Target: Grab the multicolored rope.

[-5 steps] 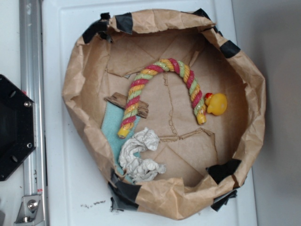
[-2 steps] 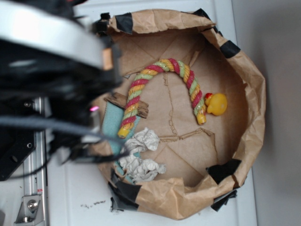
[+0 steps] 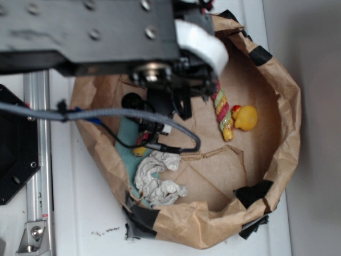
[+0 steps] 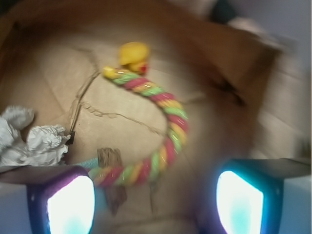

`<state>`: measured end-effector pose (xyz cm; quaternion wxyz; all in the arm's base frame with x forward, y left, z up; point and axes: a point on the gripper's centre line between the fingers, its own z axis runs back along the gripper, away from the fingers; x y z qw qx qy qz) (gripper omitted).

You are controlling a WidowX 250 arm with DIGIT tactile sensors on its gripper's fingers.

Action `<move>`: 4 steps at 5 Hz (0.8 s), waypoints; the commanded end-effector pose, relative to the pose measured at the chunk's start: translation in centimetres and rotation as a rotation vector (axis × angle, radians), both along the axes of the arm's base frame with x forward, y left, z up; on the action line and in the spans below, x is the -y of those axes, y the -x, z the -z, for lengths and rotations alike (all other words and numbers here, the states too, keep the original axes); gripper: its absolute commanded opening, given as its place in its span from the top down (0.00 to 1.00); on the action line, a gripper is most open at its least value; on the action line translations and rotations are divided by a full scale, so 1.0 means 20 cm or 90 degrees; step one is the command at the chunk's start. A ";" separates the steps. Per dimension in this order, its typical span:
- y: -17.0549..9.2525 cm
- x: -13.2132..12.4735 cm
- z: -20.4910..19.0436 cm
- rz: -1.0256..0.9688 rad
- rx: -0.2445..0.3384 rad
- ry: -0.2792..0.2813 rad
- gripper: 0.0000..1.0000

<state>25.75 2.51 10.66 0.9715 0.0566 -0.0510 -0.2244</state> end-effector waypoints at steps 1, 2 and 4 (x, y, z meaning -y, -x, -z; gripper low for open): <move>-0.15 -0.01 0.28 0.103 -0.053 -0.005 0.00; -0.25 -0.15 0.36 0.060 -0.057 0.004 0.00; -0.28 -0.17 0.46 -0.001 -0.094 -0.007 1.00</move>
